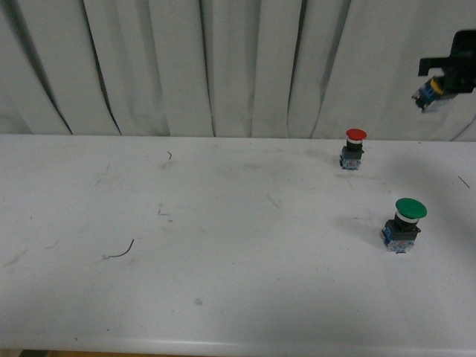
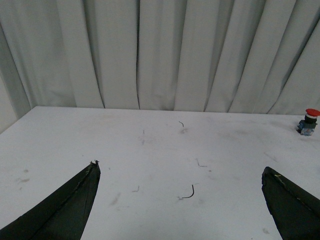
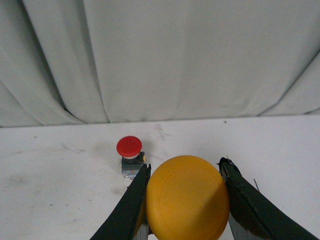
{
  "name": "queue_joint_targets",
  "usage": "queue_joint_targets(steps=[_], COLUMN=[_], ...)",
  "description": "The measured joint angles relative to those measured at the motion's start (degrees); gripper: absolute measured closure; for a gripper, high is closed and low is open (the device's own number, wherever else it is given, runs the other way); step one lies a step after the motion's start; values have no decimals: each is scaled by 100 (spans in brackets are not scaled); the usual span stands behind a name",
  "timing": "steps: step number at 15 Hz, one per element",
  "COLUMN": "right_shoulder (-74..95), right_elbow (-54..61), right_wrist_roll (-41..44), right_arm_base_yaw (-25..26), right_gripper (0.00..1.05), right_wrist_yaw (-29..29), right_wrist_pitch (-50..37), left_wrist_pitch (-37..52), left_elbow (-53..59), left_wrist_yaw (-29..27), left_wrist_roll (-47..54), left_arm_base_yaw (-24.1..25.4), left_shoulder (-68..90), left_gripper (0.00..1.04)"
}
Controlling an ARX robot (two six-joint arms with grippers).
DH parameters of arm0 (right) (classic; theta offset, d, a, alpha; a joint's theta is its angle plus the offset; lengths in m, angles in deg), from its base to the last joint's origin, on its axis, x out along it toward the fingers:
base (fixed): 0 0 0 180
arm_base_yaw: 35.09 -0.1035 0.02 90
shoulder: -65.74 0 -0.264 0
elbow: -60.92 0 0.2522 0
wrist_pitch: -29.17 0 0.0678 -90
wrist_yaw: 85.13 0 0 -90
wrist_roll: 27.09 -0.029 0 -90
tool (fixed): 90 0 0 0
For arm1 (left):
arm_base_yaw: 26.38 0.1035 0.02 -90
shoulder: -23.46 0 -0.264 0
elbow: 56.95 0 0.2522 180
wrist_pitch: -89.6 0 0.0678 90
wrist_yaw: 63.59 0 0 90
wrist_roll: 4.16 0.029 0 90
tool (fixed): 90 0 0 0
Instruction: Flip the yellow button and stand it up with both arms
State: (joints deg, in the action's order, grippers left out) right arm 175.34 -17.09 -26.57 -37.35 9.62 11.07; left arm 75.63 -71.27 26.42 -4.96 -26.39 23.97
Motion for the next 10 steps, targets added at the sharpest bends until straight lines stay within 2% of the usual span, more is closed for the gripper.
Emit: queue_joint_targets(steps=[2,7,10], right_shoulder=[520,1423,1790], right_elbow=[-481,-1187,-1502], right_wrist_roll=[-260,-522,-629], right_arm_base_yaw=[-87,-680,-710], right_gripper=[68,68,68], right_wrist_yaw=[232,785,1152], right_wrist_pitch=[590,1298,1655], left_wrist_pitch=[0,0,2], left_elbow=[0,0,0], left_wrist_yaw=[0,0,-2], left_wrist_roll=[0,0,0], left_arm_base_yaw=[0,0,0], left_shoulder=[0,0,0], left_gripper=[7,7,7])
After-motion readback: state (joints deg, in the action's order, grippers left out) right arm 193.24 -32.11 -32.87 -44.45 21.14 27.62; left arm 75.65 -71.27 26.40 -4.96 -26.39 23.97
